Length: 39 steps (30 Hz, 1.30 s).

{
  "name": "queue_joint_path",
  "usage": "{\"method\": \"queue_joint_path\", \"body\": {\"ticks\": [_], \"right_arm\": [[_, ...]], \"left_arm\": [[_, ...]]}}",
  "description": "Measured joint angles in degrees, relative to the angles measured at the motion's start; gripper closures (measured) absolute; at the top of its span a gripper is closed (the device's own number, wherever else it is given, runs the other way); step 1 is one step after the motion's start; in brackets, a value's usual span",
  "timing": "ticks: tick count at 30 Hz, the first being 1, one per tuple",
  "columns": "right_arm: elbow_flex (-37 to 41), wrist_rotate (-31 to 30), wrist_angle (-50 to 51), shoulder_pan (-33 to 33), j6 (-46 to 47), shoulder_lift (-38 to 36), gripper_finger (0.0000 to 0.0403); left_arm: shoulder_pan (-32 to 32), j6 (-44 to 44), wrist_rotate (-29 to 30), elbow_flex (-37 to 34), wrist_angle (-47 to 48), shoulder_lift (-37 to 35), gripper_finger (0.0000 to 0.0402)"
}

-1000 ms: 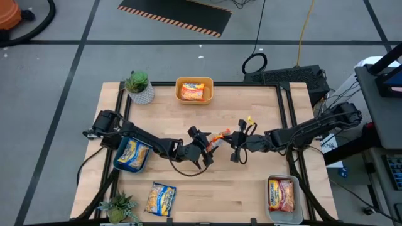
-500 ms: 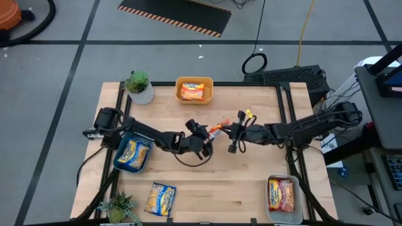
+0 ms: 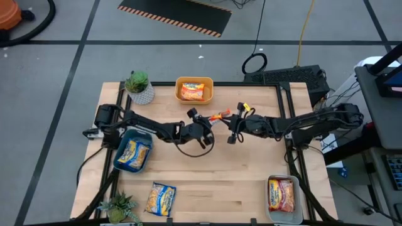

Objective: Sort Maruchan noodles
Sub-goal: Put the orange noodle pack into the yellow bin

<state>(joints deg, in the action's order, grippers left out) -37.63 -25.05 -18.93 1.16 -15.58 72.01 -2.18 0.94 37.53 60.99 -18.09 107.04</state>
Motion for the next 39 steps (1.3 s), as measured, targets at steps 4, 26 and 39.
{"method": "queue_joint_path", "body": {"ticks": [4, 26, 39], "right_arm": [[0.0, 2.9, 1.6, -1.5, -1.2, -2.2, 0.0381], [0.0, 6.0, 24.7, 6.0, 17.4, -22.8, 0.0297], [0.0, 5.8, 24.1, 14.2, 23.0, -22.7, 0.0298]], "left_arm": [[1.6, 1.1, -2.0, 0.0, 0.9, -1.5, 0.028], [16.6, 5.5, -2.6, 0.0, 10.7, -12.8, 0.0273], [21.6, 30.2, -9.5, 0.0, 10.4, -11.9, 0.0273]]}}
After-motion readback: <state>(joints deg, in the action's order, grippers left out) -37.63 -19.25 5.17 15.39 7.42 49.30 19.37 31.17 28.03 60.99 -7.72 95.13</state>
